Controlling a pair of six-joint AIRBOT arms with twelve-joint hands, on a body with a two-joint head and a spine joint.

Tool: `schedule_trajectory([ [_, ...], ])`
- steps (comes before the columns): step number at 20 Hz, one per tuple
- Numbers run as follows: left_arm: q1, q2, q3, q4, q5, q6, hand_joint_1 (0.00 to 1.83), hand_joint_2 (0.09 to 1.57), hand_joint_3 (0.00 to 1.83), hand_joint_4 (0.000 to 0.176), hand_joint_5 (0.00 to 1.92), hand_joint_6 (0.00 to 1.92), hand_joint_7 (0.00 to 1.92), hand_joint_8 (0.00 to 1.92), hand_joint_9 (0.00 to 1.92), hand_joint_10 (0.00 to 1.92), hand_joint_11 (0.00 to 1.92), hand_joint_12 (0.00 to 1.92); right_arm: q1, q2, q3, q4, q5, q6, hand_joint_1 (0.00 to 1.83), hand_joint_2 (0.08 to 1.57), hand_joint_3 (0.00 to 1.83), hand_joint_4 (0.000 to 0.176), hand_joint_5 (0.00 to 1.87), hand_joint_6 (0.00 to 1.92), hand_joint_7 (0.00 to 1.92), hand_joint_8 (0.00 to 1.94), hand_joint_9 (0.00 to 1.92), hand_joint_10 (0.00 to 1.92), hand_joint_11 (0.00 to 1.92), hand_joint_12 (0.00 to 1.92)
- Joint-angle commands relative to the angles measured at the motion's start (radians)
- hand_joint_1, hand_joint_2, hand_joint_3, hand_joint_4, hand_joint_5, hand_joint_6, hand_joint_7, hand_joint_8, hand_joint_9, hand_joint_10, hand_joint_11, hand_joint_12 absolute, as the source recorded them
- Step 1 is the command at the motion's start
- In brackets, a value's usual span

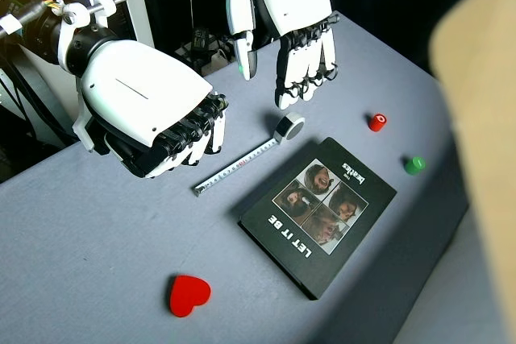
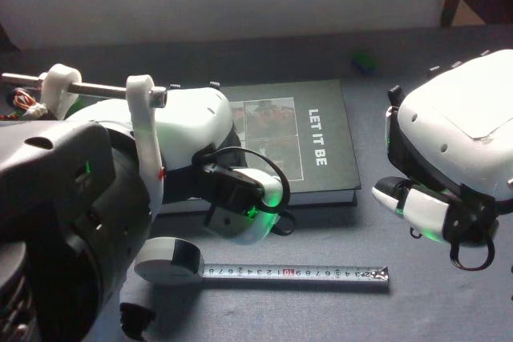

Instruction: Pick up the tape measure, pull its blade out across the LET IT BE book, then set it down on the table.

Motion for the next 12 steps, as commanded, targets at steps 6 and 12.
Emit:
schedule_trajectory([
  [6,-0.008,-0.004,-0.004,0.095,-0.008,-0.002,0.09,1.15,0.00,0.064,0.34,0.01,0.34,0.00,0.30,0.01,0.00,0.71,0.007,0.003,-0.006,-0.078,0.047,-0.005,0.07,1.14,0.01,0.125,0.12,0.00,0.13,0.00,0.13,0.00,0.00,0.46],
  [12,-0.018,0.011,0.010,0.075,0.038,0.065,0.33,1.05,0.00,0.059,0.31,0.00,0.31,0.00,0.29,0.00,0.00,0.69,0.006,0.003,-0.006,-0.078,0.048,-0.009,0.03,1.16,0.01,0.126,0.11,0.00,0.14,0.00,0.15,0.00,0.00,0.52],
])
